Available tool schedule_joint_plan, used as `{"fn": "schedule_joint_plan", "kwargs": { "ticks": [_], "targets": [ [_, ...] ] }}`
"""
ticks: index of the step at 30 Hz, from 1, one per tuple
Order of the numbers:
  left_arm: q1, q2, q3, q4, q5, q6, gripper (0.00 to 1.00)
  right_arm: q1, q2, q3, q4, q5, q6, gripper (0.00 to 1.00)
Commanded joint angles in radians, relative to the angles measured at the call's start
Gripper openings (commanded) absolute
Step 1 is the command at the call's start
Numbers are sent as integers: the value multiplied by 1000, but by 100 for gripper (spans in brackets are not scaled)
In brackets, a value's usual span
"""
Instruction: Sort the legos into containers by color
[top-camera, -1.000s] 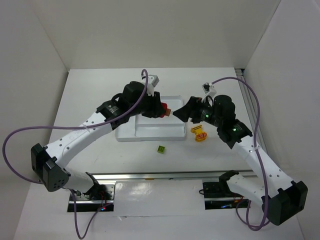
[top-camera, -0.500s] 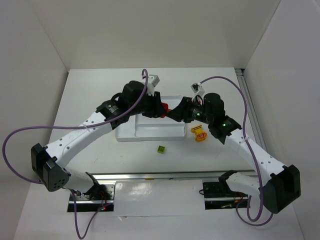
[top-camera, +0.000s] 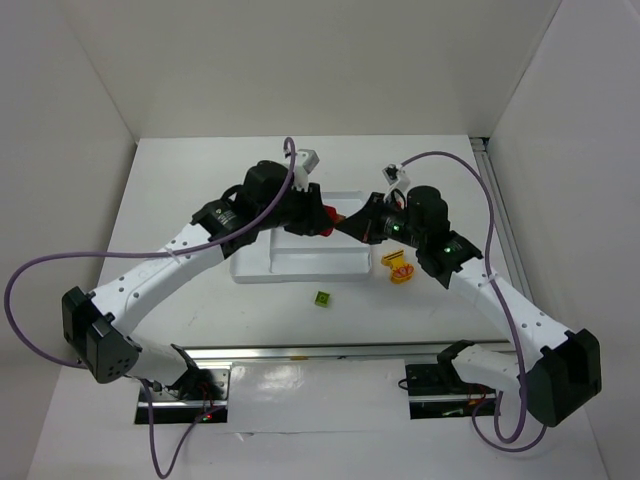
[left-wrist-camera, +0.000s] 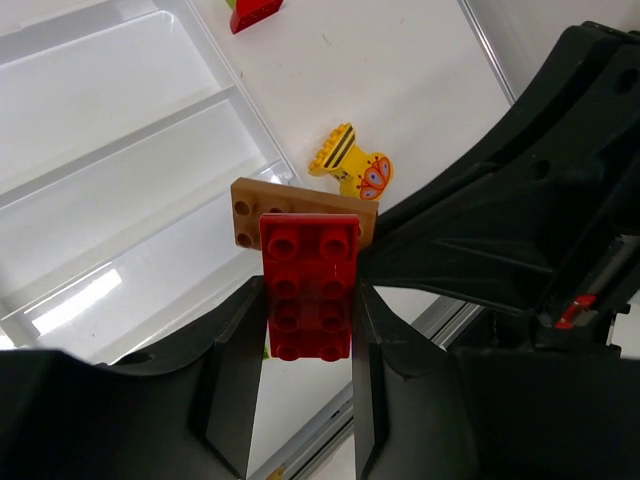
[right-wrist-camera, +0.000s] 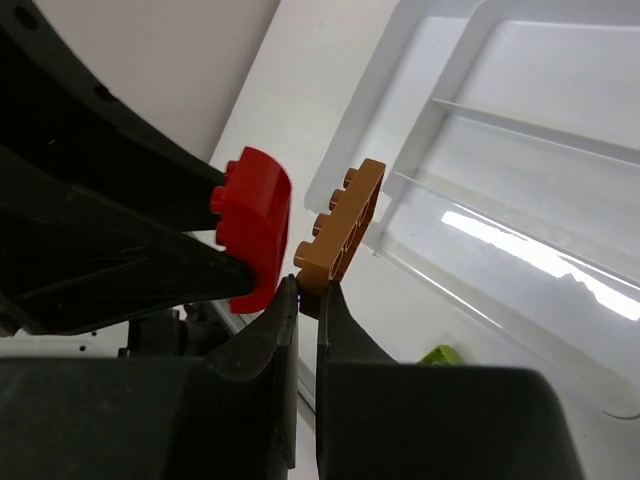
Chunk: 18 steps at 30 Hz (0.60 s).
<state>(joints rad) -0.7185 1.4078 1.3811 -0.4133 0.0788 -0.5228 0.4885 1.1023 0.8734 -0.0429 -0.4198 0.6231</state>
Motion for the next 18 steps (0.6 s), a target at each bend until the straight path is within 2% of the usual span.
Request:
{"fn": "schedule_joint_plan", "kwargs": {
  "ticks": [1, 7, 9, 10, 12, 14, 18],
  "targets": [
    [16, -18, 7, 45, 42, 10, 0, 2, -7, 26, -44, 84, -43, 0],
    [114, -38, 7, 45, 68, 10, 0, 2, -7, 16, -92, 176, -56, 0],
    [152, -26, 7, -2, 36, 10, 0, 2, 13, 27, -104, 225, -65, 0],
    [192, -12, 21, -31, 12, 1, 0, 2, 46, 38, -115, 242, -74, 0],
    [224, 19, 33, -117, -129, -11, 0, 2, 96, 88, -141, 291, -94, 0],
    [260, 43, 0, -128, -248, -22, 0, 2, 201, 163, -159, 300, -131, 0],
    [350, 114, -42, -114, -281, -46, 0, 2, 393, 303, -170, 355, -160, 0]
  ]
}}
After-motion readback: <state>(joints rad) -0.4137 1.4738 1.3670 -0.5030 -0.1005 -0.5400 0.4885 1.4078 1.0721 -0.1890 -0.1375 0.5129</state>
